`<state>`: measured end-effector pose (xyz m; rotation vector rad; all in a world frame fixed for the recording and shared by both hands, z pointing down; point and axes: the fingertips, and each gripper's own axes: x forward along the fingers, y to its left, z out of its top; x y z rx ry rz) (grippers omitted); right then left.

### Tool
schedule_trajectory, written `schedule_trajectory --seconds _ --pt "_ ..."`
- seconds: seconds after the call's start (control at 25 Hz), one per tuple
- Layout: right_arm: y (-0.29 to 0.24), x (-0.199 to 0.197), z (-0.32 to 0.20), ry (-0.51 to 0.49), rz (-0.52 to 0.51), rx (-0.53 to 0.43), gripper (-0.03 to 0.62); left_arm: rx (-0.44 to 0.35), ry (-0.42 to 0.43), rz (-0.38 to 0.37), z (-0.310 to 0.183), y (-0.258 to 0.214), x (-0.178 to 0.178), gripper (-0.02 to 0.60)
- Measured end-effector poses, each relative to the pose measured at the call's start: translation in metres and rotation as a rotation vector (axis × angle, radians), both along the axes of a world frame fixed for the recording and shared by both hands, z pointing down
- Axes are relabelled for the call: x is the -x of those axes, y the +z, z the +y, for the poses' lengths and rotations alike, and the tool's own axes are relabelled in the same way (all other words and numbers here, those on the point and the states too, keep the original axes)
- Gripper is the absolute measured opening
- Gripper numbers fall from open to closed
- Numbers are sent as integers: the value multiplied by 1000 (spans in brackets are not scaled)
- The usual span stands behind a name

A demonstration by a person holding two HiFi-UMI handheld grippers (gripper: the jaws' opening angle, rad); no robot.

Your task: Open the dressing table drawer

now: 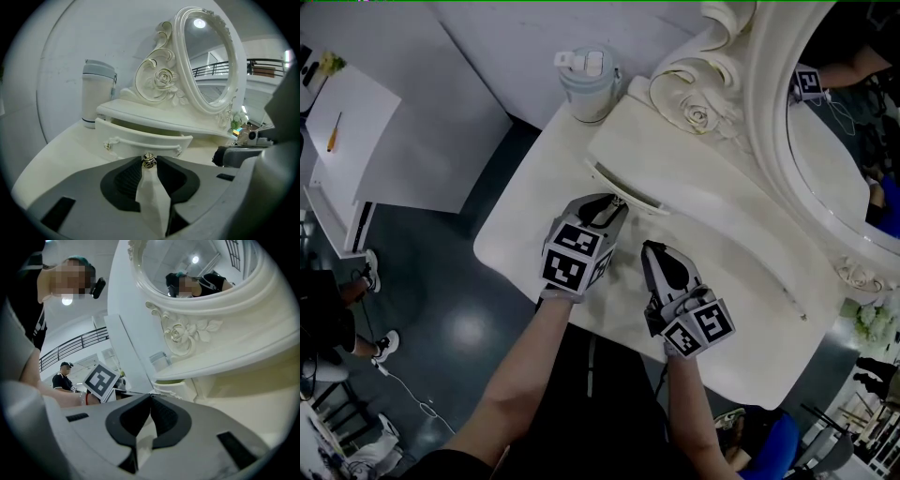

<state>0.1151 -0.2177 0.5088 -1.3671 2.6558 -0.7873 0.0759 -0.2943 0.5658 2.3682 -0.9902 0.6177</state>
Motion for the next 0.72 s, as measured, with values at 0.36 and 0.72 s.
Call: schedule_trajectory --seconds 0.36,0.72 --pt "-2 2 5 15 3 2 6 10 6 2 5 0 5 114" --pt "-5 4 12 26 5 0 6 23 11 4 12 0 10 114"
